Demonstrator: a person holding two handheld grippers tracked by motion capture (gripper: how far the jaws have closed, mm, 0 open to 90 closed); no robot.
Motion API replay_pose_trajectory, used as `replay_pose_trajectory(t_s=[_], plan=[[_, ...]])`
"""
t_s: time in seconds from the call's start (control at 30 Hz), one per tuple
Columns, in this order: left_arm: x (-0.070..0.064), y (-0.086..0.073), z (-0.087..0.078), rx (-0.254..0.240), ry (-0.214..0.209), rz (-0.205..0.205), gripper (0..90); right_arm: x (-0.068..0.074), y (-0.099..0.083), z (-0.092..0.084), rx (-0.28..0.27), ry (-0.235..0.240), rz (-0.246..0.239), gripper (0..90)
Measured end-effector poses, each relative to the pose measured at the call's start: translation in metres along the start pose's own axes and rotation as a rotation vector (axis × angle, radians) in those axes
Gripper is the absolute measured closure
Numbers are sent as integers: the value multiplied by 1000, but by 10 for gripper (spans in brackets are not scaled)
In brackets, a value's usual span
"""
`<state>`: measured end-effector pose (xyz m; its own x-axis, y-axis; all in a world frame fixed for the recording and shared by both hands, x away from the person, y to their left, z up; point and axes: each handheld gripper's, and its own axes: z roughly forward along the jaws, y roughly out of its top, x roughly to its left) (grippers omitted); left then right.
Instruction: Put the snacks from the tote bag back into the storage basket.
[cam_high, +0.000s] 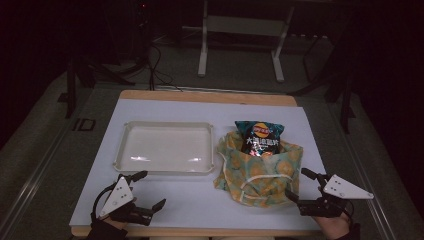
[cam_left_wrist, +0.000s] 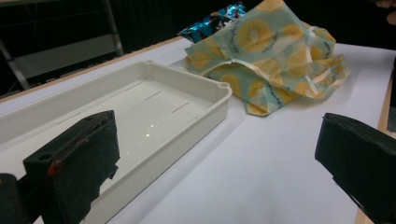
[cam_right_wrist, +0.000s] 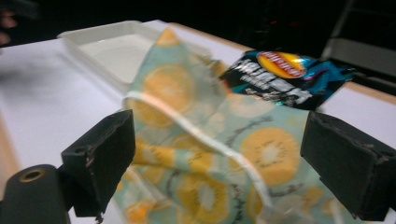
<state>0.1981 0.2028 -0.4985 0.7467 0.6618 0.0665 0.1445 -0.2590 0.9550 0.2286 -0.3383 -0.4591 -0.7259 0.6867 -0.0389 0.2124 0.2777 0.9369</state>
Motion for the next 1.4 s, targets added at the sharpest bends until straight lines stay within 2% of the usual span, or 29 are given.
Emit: replay_pose_trajectory(t_s=[0.03, 0.3, 0.4, 0.43, 0.53, 0.73, 0.83, 0.93, 1.23, 1.4], plan=[[-1, 0, 0, 2, -6, 7, 3, 1, 0, -1, -5, 1, -11, 101], [-2, 1, -2, -5, 2, 4, 3, 3, 3, -3, -19, 14, -6, 102], [-2, -1, -5, 3, 11, 13, 3, 4, 6, -2, -20, 24, -11, 102], [-1, -2, -8, 0, 19, 6, 3, 3, 8, -1, -20, 40, -9, 102], [1, -2, -10, -8, 29, 2, 3, 3, 10, -1, -24, 47, -10, 103], [2, -2, -7, -8, 28, 6, 3, 3, 22, 1, -27, 49, -43, 129], [2, -1, -6, -13, 28, 8, 2, 2, 31, 2, -50, 51, -56, 133], [2, -1, -5, -16, 29, 9, 3, 0, 37, 5, -56, 46, -70, 133], [3, 0, -6, -21, 30, 5, 3, -15, 56, 15, -67, 41, -58, 124], [3, 0, -6, -23, 29, 3, 3, -25, 71, 25, -61, 18, -72, 125]])
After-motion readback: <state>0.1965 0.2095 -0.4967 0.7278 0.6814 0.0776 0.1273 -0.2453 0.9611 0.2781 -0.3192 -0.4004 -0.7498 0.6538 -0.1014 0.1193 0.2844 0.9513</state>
